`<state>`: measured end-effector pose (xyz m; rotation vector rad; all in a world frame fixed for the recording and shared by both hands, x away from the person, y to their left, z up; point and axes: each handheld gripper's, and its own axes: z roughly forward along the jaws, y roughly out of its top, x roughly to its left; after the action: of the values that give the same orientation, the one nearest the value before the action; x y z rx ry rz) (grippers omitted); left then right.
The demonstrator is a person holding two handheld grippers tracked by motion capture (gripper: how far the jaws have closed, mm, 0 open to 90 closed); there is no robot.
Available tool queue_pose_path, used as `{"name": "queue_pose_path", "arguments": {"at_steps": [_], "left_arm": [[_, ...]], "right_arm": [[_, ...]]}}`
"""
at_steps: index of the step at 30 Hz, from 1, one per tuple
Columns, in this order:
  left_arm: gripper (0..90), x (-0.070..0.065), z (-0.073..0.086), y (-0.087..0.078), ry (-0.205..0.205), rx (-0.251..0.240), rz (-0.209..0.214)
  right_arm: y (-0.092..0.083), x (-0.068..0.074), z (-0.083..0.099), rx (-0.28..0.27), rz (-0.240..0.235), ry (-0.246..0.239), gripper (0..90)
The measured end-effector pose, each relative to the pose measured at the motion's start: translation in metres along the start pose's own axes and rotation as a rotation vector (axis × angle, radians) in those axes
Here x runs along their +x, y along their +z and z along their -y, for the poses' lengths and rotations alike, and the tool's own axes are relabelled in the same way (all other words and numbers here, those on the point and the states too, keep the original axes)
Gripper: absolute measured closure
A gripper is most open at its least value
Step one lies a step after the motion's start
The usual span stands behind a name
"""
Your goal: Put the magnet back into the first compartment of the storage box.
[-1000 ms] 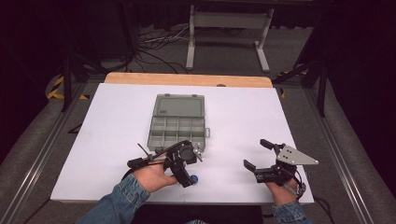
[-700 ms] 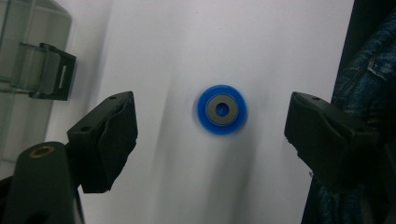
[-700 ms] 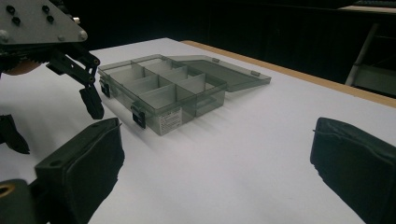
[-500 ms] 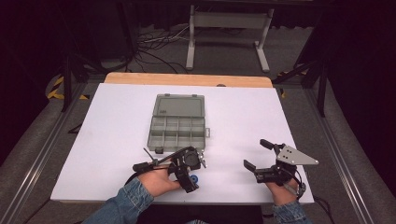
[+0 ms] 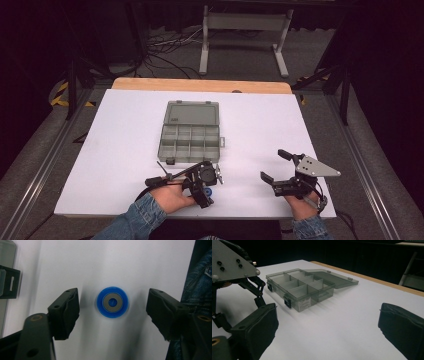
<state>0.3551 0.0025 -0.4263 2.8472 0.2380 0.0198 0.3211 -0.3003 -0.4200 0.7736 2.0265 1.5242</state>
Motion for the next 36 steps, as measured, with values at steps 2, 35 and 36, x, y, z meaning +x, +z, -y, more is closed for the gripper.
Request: {"name": "queue_pose_path", "arguments": {"at_steps": [2,35,36], "left_arm": [[34.6,0.000,0.000,0.000,0.004,0.002,-0.003],[62.2,0.005,0.001,-0.038,0.023,-0.036,-0.009],[62.2,0.006,0.001,-0.040,0.027,-0.038,-0.008]], "right_arm": [[0.000,0.000,0.000,0.000,0.000,0.000,3.3],[0.000,-0.001,0.000,0.002,-0.003,0.003,3.3],[0.000,-0.001,0.000,0.001,-0.004,0.003,3.3]]}}
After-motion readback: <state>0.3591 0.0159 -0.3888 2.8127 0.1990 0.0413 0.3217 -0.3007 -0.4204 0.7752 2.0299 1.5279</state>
